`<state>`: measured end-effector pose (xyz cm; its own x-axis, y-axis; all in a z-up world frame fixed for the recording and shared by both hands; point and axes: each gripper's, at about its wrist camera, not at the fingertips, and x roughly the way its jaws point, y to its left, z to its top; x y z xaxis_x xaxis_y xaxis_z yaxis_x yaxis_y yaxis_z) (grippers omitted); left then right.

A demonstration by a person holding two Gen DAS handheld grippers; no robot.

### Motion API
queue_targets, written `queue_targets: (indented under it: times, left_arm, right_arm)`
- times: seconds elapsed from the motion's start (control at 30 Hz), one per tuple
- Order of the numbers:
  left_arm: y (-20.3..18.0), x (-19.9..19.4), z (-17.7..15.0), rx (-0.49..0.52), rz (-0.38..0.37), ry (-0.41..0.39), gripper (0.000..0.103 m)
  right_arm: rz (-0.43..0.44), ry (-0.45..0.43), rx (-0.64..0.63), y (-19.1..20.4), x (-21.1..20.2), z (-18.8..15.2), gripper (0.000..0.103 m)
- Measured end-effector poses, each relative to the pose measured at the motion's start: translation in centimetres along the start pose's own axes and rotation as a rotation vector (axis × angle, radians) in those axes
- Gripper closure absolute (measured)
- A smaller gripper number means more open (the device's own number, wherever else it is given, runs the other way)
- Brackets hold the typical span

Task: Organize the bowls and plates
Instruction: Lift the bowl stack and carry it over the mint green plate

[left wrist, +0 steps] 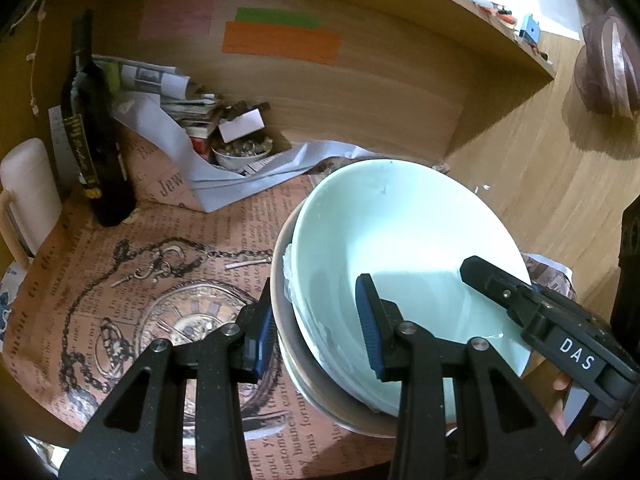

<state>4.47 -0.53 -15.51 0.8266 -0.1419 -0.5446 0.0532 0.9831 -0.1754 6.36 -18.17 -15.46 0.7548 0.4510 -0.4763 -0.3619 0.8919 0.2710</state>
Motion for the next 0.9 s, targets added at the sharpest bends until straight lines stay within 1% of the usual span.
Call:
queue_targets:
  times: [0.43, 0.73, 0.9]
  left_arm:
    - [-1.1, 2.1, -1.0, 0.001, -0.017, 0.066, 0.065]
    - [-1.0, 3.8, -1.2, -0.010, -0.022, 0.113, 0.065]
    - [-1.0, 4.1, -1.0, -0.009, -0.034, 0.100, 0.065]
  right_arm:
    - [-0.026, 0.039, 0.038, -2.0, 0.4, -0.7, 0.073]
    - [-0.039, 0.074, 0.050, -2.7, 1.5, -0.9, 0.073]
    - [-0.045, 0.088, 0.058, -3.2, 2.1, -1.1, 0.073]
